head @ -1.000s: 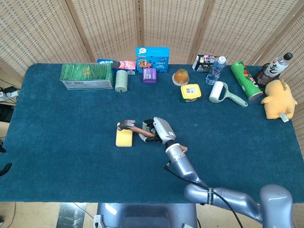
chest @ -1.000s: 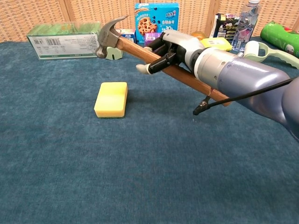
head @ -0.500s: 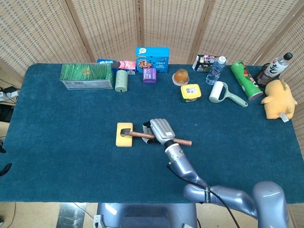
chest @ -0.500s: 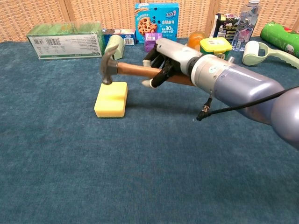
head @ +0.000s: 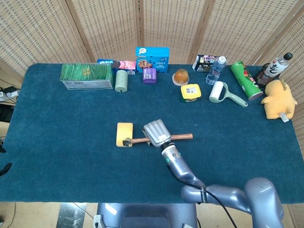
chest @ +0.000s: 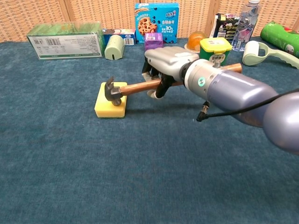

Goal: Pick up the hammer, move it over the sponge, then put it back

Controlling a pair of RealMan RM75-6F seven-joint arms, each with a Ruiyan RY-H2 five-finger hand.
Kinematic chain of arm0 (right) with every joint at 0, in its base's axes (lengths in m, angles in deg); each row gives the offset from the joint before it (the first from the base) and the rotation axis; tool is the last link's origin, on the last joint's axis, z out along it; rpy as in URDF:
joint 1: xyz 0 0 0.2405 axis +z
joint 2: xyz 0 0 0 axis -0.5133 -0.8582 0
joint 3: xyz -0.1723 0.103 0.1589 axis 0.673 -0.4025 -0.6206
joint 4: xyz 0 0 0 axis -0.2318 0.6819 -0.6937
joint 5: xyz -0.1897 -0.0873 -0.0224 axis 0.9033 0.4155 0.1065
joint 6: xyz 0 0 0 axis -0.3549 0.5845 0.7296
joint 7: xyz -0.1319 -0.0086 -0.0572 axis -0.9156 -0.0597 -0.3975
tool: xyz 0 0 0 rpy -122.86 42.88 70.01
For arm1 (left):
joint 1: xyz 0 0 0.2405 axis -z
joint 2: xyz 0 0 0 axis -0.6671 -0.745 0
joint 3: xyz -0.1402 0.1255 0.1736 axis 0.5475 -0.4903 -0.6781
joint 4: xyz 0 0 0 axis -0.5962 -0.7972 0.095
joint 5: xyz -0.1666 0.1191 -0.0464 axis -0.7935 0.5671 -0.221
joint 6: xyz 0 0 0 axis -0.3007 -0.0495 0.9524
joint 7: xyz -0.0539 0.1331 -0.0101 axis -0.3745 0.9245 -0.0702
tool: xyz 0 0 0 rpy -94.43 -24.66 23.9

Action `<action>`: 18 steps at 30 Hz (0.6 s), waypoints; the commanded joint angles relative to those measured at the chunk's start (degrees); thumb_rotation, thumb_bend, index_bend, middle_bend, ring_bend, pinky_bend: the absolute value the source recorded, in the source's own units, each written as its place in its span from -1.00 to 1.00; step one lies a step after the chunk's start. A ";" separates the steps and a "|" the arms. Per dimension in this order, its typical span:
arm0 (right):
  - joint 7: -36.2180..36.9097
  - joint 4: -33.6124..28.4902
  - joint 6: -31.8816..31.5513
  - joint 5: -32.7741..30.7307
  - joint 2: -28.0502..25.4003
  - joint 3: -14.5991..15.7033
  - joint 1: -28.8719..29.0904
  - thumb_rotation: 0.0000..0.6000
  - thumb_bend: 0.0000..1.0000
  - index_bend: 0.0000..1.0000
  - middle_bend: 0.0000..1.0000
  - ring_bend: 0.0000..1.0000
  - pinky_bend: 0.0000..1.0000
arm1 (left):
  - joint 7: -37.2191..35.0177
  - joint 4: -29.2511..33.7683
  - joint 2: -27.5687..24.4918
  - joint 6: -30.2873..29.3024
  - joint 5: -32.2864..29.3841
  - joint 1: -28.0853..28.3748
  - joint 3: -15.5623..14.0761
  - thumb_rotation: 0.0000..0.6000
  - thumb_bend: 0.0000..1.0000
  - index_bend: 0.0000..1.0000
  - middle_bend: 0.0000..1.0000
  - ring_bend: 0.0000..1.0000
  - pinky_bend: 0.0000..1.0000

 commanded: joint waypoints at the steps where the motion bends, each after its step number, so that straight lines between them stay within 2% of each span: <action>1: 4.14 -6.67 -0.23 -3.05 -4.14 -2.97 -1.44 1.00 -0.18 0.80 1.00 1.00 1.00 | -0.02 0.02 0.15 0.15 0.33 0.20 -0.05 1.00 -0.55 -0.10 -0.27 -0.47 -0.63; 5: 5.73 -9.72 -1.04 -3.29 -7.53 -3.15 -2.87 1.00 -0.18 0.80 1.00 1.00 1.00 | 0.12 0.18 0.30 0.32 0.70 0.43 -0.13 1.00 -0.55 -0.10 -0.27 -0.47 -0.63; 9: 7.25 -10.31 -1.46 -2.94 -10.06 -2.03 -4.39 1.00 -0.18 0.79 1.00 1.00 0.98 | 0.44 0.52 0.31 0.26 0.97 0.53 -0.16 1.00 -0.55 -0.10 -0.27 -0.47 -0.63; 13: 9.49 -8.77 -1.30 -1.19 -11.53 -0.38 -5.66 1.00 -0.20 0.80 1.00 1.00 0.90 | 0.87 0.89 0.35 0.21 1.15 0.62 -0.20 1.00 -0.55 -0.10 -0.27 -0.47 -0.63; 18: 13.11 -3.85 -1.48 3.55 -12.01 3.47 -7.77 1.00 -0.21 0.79 1.00 1.00 0.84 | 1.62 1.50 0.62 0.54 1.49 0.86 -0.44 1.00 -0.55 -0.10 -0.27 -0.47 -0.63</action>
